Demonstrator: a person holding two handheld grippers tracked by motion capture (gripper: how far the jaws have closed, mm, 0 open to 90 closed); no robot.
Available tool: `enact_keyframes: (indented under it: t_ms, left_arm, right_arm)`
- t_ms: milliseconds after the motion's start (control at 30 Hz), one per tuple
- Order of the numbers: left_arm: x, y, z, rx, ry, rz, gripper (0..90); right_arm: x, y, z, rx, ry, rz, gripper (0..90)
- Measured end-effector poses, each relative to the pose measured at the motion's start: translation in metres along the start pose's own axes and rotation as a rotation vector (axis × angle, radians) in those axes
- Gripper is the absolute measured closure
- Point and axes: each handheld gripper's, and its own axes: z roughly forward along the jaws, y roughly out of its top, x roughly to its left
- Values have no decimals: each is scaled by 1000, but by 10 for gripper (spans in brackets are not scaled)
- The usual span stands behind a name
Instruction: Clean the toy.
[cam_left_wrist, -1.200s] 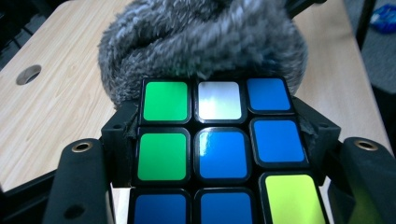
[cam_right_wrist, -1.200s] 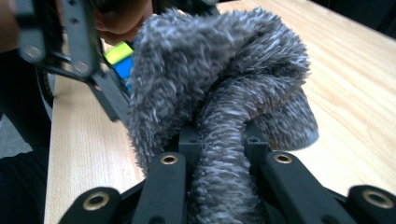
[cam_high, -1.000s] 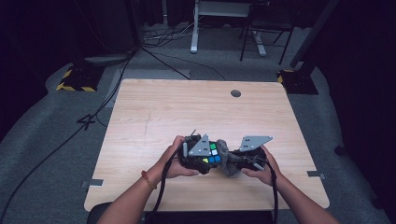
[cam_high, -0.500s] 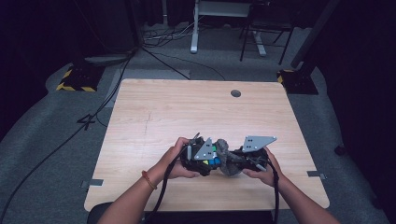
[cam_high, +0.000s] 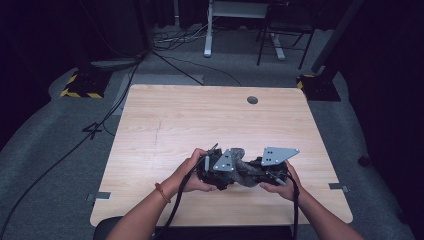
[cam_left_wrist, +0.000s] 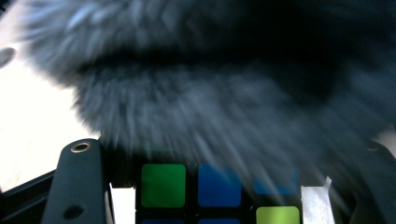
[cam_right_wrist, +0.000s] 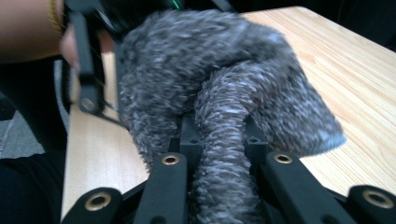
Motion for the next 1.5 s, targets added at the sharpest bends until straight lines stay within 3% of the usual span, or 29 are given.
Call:
enact_keyframes:
  t_ms: [100, 267, 400, 667, 767, 867, 933, 1100, 1233, 1433, 1500]
  left_arm:
    - [1, 0, 0, -5, 3, -2, 332]
    - [7, -1, -19, -88, 27, -30, 333]
    - [8, -3, -30, -130, 35, -37, 333]
    - [4, -1, -33, -141, 37, -21, 333]
    - [3, 0, -35, -167, 36, -16, 333]
    - [3, 2, -35, -188, 24, -17, 332]
    - [3, 2, -34, -199, 16, -23, 332]
    - [6, -2, -36, -213, 0, -30, 328]
    - [9, -7, -35, -188, -11, -49, 322]
    - [7, -6, -28, -123, -7, -27, 325]
    - [4, -4, -25, -85, 6, -1, 328]
  right_arm:
    - [1, 1, 0, 20, -19, -23, 770]
    - [-15, -9, -1, 71, -83, 5, 770]
    - [-28, -19, 4, 100, -53, 79, 769]
    - [-24, -25, 19, 156, -31, 89, 769]
    - [-27, -29, 22, 172, -13, 113, 769]
    - [-27, -32, 26, 154, 38, 131, 768]
    - [-26, -31, 25, 101, 98, 145, 768]
    - [-27, -31, 19, 42, 143, 149, 769]
    - [-28, -29, 12, -14, 145, 148, 769]
    - [-24, -19, -1, -68, 118, 108, 769]
    - [-22, -16, -4, -67, 106, 91, 769]
